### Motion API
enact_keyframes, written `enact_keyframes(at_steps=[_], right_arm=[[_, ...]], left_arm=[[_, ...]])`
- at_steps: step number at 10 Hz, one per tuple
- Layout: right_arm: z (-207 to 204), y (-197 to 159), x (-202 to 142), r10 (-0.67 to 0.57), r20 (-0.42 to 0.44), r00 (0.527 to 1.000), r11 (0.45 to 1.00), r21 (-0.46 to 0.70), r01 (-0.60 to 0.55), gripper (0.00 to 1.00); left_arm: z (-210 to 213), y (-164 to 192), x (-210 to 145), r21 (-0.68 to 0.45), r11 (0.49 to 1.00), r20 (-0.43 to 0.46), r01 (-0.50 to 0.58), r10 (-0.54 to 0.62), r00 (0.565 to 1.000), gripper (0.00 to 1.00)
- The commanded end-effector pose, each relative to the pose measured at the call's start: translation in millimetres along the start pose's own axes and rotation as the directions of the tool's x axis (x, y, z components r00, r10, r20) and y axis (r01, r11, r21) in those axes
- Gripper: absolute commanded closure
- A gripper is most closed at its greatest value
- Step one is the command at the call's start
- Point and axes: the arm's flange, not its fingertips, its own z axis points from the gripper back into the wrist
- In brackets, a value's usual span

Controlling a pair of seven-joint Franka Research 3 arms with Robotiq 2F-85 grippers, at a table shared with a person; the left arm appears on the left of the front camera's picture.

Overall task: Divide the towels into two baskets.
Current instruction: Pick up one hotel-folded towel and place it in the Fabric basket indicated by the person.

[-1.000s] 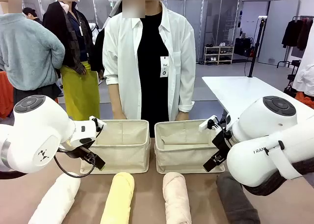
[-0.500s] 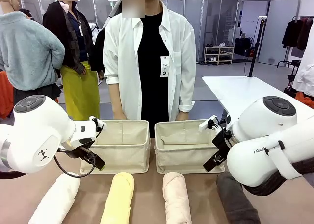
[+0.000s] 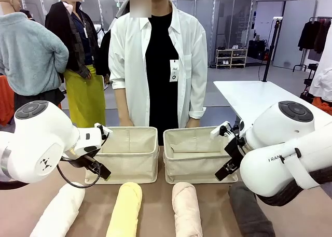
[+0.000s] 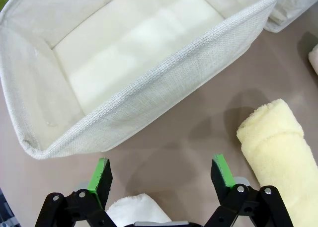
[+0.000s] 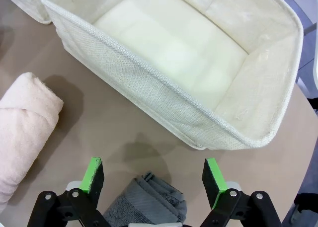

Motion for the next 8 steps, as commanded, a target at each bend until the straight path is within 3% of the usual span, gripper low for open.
enact_keyframes(at_steps=[1, 3, 5, 6, 8], right_arm=[[21.7, -7.8, 4.2, 0.004, 0.006, 1.000, 0.999, 0.053, -0.005, 0.00], [49.4, -20.9, 5.4, -0.022, 0.013, 1.000, 0.986, 0.166, 0.020, 0.00], [76.2, -48.9, -7.2, -0.087, 0.034, 0.996, 0.937, 0.342, 0.070, 0.00], [84.3, -68.3, -19.7, -0.143, 0.046, 0.989, 0.895, 0.432, 0.109, 0.00], [95.8, -113.2, -55.8, -0.325, 0.082, 0.942, 0.759, 0.616, 0.209, 0.00]], left_arm=[[22.6, 12.5, 1.9, -0.047, 0.999, -0.035, -0.010, 0.008, 0.999, 0.00], [50.4, 26.4, 1.4, -0.120, 0.992, -0.076, -0.039, 0.030, 0.997, 0.00], [79.6, 48.6, -9.2, -0.316, 0.946, -0.080, -0.076, 0.054, 0.995, 0.00], [88.3, 66.1, -20.2, -0.441, 0.892, -0.074, -0.104, 0.079, 0.994, 0.00], [97.6, 112.6, -56.2, -0.698, 0.704, -0.022, -0.128, 0.157, 0.987, 0.00]])
